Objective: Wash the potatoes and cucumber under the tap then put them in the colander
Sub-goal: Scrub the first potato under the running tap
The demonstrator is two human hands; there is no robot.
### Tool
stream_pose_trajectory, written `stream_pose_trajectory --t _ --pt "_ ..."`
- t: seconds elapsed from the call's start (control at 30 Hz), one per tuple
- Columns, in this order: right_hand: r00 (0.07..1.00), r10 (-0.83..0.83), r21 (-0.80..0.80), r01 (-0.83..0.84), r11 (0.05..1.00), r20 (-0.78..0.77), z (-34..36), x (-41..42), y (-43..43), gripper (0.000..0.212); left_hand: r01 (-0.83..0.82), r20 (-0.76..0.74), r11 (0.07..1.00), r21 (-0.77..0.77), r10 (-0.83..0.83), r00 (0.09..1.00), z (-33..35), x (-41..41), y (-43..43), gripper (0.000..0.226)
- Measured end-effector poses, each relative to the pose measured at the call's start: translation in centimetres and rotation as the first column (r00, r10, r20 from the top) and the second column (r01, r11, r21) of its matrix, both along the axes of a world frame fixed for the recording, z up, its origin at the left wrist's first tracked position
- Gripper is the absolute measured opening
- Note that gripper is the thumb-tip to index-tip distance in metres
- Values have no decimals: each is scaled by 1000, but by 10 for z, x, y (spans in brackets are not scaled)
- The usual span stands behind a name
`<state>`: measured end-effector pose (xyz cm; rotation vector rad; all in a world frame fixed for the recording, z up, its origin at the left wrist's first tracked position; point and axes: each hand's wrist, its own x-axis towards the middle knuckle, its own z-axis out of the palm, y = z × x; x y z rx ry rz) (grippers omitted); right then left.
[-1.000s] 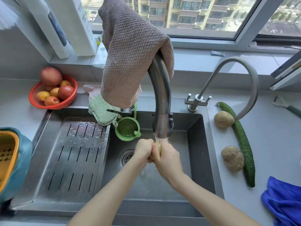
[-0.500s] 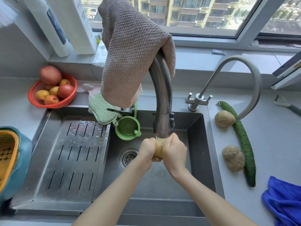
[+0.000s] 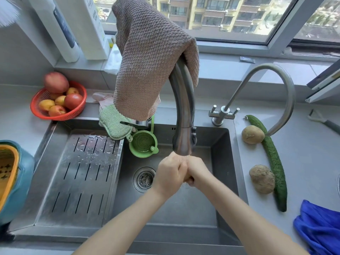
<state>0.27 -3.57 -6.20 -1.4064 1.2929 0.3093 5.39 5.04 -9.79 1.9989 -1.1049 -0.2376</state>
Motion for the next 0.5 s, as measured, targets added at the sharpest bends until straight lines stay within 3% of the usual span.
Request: stream_pose_trajectory --t 0.07,0.13,0.23,0.3,0.37,0.43,0.47,0.5 --pt "1000 -13 228 17 973 -20 8 -1 -4 39 136 143 985 -108 -120 982 -5 5 4 18" --pt "998 -70 301 68 951 -4 11 0 -4 36 154 159 976 -153 -129 979 -9 12 2 14" --pt "977 -206 194 194 962 44 10 6 0 32 -140 -147 989 -36 133 980 4 9 -10 27" --pt "975 -201 -6 202 979 93 4 5 7 29 -293 -375 941 170 337 864 10 4 -20 24" --pt "985 -58 -295 104 950 161 -4 -2 19 26 -324 -585 870 371 490 647 13 10 -26 26" --pt "973 149 -562 -26 827 175 -8 -12 32 28 -276 -809 827 490 549 209 22 20 -28 31" --pt "955 251 -669 -84 739 157 -8 -15 37 29 -233 -841 819 525 541 6 25 23 -28 34" --pt "939 315 -741 -111 663 141 -9 -16 38 33 -202 -840 817 540 539 -68 26 24 -27 37"
